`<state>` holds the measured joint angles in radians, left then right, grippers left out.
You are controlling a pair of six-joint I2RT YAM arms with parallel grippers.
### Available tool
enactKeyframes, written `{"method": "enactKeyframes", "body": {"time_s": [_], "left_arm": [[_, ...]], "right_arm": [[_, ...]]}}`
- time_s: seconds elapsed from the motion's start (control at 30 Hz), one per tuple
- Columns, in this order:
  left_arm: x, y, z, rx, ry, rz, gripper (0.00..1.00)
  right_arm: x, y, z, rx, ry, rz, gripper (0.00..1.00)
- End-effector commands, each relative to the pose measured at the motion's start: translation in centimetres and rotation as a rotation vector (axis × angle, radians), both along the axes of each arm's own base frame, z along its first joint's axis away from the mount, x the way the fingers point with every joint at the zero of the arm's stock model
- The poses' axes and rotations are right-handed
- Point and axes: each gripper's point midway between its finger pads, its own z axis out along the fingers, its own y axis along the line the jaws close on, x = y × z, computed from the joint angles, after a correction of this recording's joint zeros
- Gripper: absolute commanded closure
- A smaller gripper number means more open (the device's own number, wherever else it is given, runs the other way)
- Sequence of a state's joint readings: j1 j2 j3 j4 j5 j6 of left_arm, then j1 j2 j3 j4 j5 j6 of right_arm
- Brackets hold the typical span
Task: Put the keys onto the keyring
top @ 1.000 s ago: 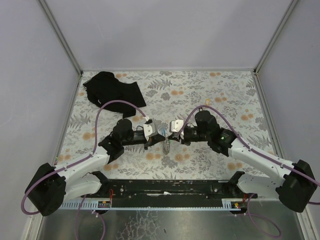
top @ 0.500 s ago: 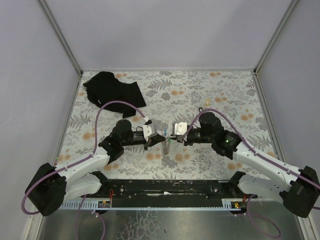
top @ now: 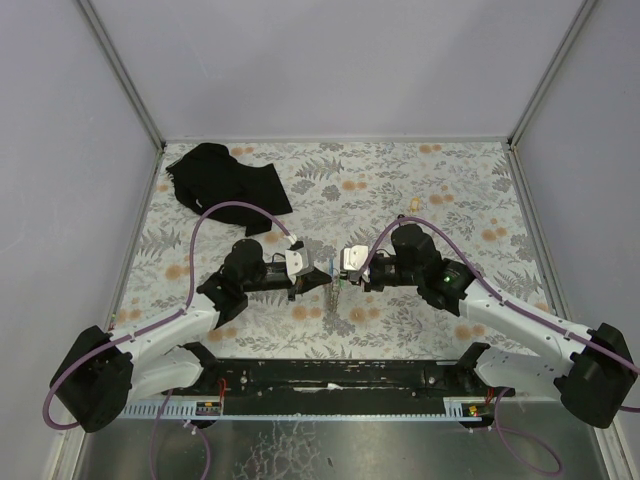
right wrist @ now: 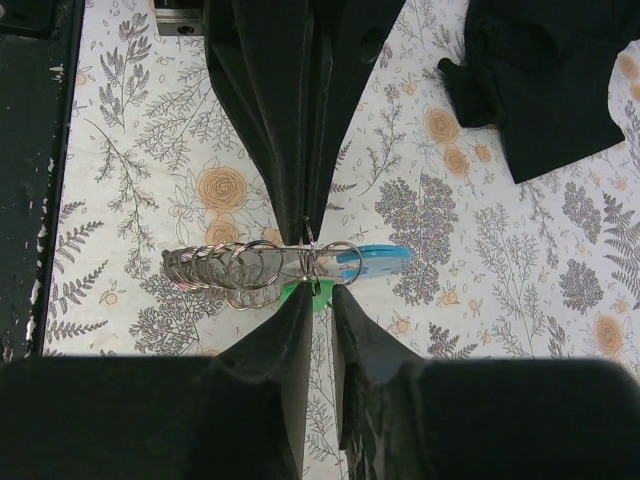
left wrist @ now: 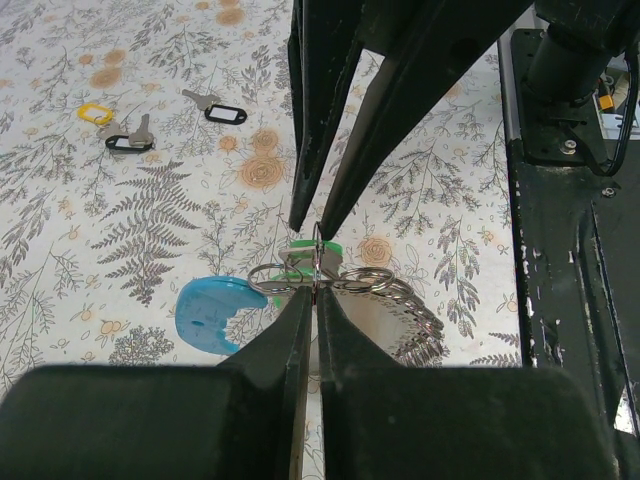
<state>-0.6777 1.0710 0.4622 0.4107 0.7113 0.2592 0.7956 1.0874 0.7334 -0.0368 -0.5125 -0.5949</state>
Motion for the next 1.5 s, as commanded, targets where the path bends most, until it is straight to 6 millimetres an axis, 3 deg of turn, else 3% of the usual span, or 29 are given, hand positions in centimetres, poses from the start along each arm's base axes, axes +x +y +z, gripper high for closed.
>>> {"method": "enactKeyframes", "body": {"time_s": [0.0,0.23,0.7,1.47], "left_arm": [[0.1,-0.2,2.2,-0.063,-0.076,-0.014,1.00],[0.2,-0.2,2.1,-0.054,-0.070,-0.012,1.00],[0.5,-0.2,1.9,-0.030,-0.057,-0.003,1.00],[1.1,-0.2,2.0,-0.018,-0.033,0.036,1.00]], "right_arm": [[0.0,0.3,1.0,0.021,-0.033,0.011,0.82],[-0.3,0.6,1.5,0.029,-0.031,0.033,1.00],[-0.7,1.0,3.1,0.061,-0.038,0.066,1.00],[-1.0,0.9,3.8,0.056,-0.046,0.082,1.00]]}}
